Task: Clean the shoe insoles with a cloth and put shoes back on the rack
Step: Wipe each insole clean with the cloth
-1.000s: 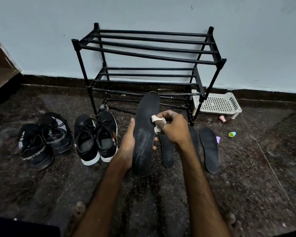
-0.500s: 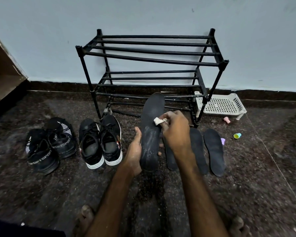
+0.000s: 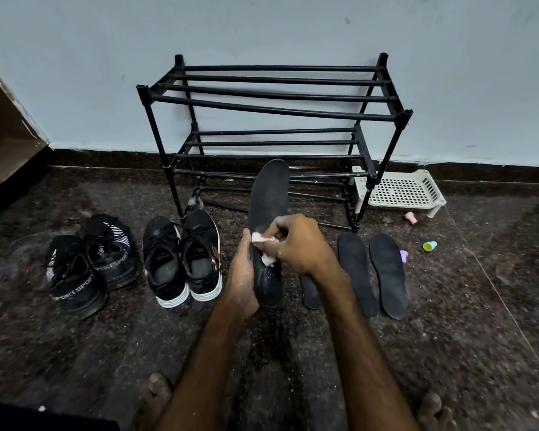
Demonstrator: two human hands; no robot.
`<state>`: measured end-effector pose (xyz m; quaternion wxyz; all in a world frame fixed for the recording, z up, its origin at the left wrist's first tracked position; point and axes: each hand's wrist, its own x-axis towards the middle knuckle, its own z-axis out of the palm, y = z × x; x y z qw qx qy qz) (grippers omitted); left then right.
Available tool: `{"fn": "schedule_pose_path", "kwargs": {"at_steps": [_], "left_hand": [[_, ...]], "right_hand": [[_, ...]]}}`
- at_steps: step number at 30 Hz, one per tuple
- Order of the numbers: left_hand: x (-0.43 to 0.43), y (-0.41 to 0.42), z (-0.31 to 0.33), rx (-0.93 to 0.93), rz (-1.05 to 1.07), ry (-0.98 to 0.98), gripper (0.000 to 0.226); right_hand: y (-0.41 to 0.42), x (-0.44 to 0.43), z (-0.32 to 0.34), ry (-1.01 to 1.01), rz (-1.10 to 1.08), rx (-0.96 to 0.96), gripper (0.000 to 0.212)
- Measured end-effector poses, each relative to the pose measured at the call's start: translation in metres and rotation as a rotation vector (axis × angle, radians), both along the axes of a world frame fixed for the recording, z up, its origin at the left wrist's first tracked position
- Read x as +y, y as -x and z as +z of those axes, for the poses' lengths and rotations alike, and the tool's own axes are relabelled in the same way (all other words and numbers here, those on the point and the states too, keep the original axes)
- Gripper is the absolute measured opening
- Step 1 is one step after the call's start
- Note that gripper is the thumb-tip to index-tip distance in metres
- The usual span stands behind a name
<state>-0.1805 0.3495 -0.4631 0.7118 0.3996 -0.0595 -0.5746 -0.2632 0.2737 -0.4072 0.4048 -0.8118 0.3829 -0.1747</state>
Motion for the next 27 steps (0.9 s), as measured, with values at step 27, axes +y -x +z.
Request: {"fn": "schedule_pose_path", "kwargs": {"at_steps": [27], "left_hand": [[-0.003, 0.001, -0.009, -0.043, -0.134, -0.063, 0.057]], "right_hand": [[0.004, -0.004, -0.01, 0.222, -0.415, 0.033, 0.009]]}}
